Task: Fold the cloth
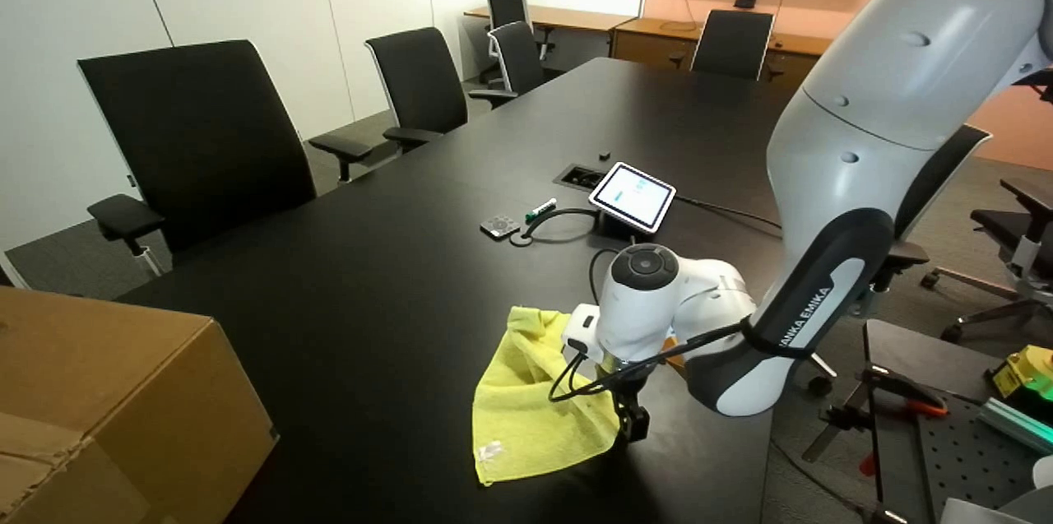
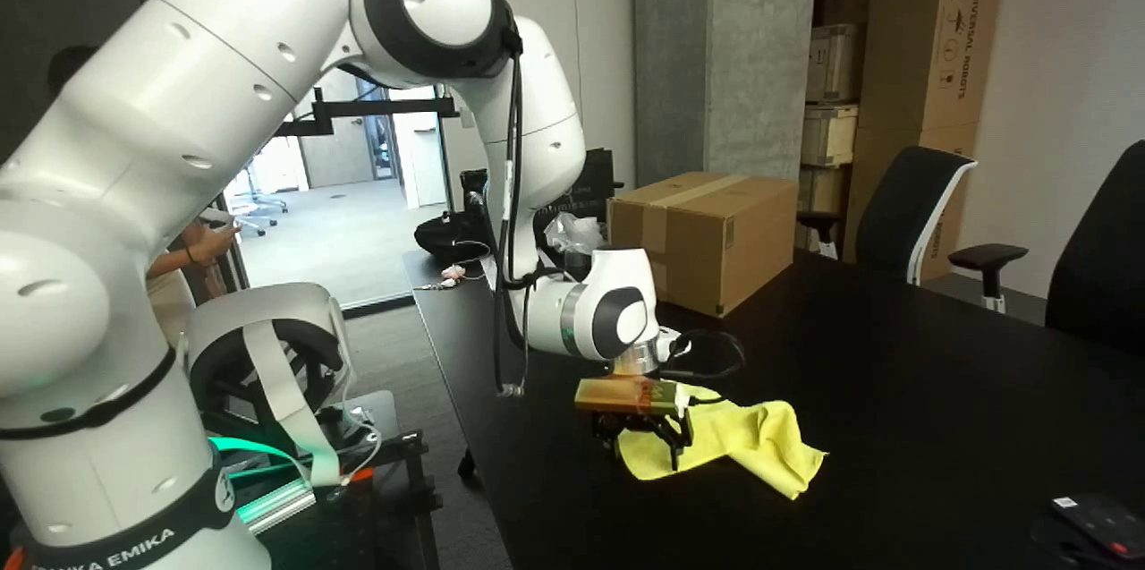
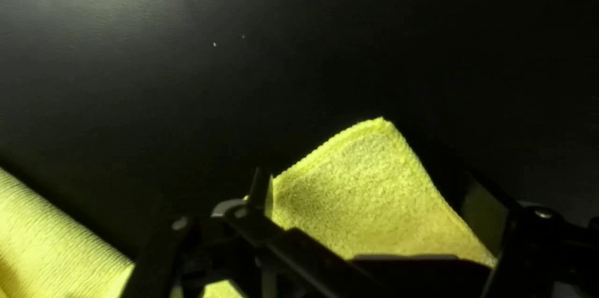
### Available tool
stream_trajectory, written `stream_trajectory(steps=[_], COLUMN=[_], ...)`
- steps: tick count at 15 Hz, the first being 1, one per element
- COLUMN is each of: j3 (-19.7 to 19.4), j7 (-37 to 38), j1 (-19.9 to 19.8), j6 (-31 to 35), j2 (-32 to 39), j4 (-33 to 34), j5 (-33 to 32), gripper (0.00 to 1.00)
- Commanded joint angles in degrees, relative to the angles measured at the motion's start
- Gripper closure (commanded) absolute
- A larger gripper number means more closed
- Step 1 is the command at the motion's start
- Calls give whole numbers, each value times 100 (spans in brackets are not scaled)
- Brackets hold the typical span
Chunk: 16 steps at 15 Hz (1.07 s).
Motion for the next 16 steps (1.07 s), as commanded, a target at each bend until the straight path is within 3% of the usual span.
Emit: stream_trajectory(steps=[1,7,8,9,12,16], j3=[52,64,71,67,49,6], j7=[-151,-149,-146,-121,-79,18], j1=[-167,-227,-233,-219,-172,-97], j6=[-120,-246,-284,-329,-486,-765], j2=[211,212,209,161,95,-92], j4=[321,395,404,379,351,289], j5=[-88,-72,-70,-67,-79,-111], gripper=[0,0,6,27,36,68])
